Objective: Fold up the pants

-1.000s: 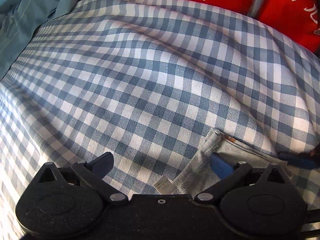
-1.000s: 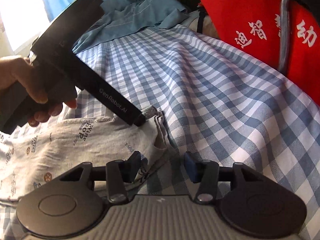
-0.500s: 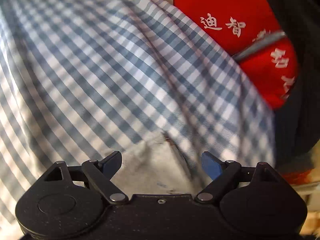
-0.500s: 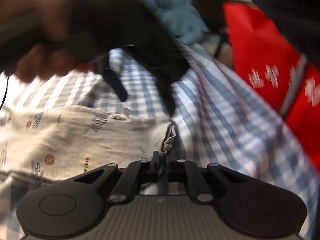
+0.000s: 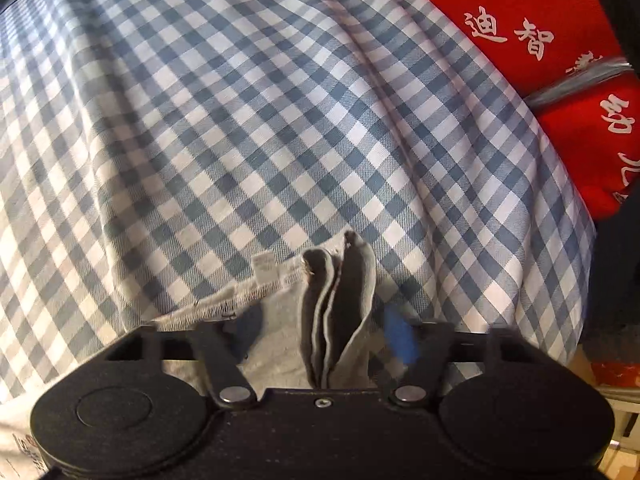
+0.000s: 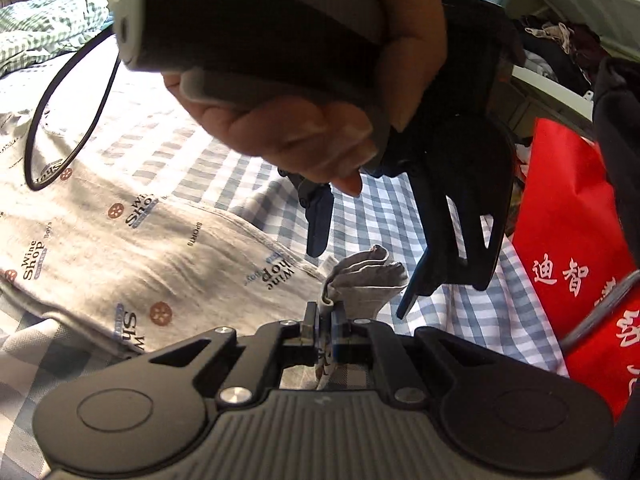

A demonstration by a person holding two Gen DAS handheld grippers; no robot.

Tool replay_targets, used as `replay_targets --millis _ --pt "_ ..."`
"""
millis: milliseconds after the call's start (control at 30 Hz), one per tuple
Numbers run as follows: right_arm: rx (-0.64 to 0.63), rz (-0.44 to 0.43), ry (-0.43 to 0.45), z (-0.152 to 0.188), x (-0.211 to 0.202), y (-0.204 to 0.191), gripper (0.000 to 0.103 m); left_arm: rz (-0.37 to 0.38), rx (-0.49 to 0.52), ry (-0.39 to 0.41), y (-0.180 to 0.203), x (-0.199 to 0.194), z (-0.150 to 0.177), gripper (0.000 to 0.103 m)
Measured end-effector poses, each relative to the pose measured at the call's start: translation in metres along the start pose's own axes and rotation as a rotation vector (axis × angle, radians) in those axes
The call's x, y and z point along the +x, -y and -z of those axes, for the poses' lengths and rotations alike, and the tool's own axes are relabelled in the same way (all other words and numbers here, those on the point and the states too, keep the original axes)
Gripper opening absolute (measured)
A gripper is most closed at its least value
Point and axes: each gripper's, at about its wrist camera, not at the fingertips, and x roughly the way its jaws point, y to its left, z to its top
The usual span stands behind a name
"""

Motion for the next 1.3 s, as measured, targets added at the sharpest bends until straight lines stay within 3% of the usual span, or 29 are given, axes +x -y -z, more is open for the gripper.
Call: replay_targets --millis 67,167,300,467,533,600,667,767,1000,1133,1300 --pt "-0.01 0.002 0.004 -0.002 -0.004 -0.004 0.006 0.037 -0.039 -0.003 -0.009 -0.003 0.006 0.023" --pt "-0.018 0.001 0.01 -0.007 -0.01 -0.01 0.006 0.094 -0.102 0.026 -0.023 -0.013 0.015 0.006" --pt "-0.018 0.032 0.015 -0.011 -0.02 -0.018 0.006 0.152 -0.154 0.082 -0.041 -0.032 0.03 0.005" --pt "-0.004 0.06 -0.002 -0.021 -0.026 -0.031 0.023 0.231 -0.25 0.118 -0.066 -0.054 0.047 0.004" --pt "-0.008 0.064 0.007 -0.026 -0.031 -0.038 0.024 0.264 -0.28 0.136 -0.077 -0.066 0.057 0.004" --pt "-0.023 0.058 0.014 -0.033 -0.037 -0.046 0.024 0.285 -0.299 0.16 -0.089 -0.078 0.069 0.004" --pt "-0.031 0.045 0.033 -0.041 -0.047 -0.056 0.007 0.293 -0.309 0.189 -0.102 -0.092 0.084 0.004" --pt "-0.05 0.018 0.061 -0.053 -0.063 -0.076 0.005 0.307 -0.334 0.231 -0.127 -0.114 0.114 0.004" --pt "-0.099 -0.112 0.103 -0.076 -0.093 -0.14 0.004 0.261 -0.411 0.318 -0.201 -0.149 0.192 0.004" --pt "-0.153 -0.209 0.086 -0.08 -0.09 -0.18 0.003 0.218 -0.449 0.341 -0.242 -0.141 0.23 0.004" --pt "-0.219 -0.284 0.017 -0.077 -0.07 -0.227 0.003 0.186 -0.426 0.368 -0.277 -0.115 0.263 0.004"
